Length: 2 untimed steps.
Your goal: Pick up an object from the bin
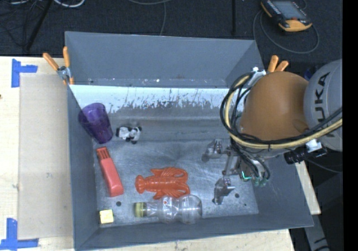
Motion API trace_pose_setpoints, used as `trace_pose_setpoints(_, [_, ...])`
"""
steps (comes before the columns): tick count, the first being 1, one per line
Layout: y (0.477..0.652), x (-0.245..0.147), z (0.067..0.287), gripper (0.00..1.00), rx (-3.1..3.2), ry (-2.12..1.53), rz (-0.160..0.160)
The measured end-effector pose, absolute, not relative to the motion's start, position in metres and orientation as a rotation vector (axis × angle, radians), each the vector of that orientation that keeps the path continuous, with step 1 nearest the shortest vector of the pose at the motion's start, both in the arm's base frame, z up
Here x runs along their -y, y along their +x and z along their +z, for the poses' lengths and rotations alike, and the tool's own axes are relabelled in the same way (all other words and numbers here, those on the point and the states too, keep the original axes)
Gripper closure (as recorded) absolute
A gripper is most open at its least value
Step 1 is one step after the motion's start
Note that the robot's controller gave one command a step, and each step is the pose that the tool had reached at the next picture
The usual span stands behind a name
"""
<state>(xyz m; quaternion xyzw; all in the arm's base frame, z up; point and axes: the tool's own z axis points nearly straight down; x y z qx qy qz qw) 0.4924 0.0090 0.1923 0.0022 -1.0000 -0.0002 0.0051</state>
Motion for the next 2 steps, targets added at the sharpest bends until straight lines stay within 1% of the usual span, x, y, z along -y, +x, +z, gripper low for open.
trace_pose_setpoints(2, [0.4943, -0.0091, 0.1959, 0.00, 3.140, 0.008, -0.001])
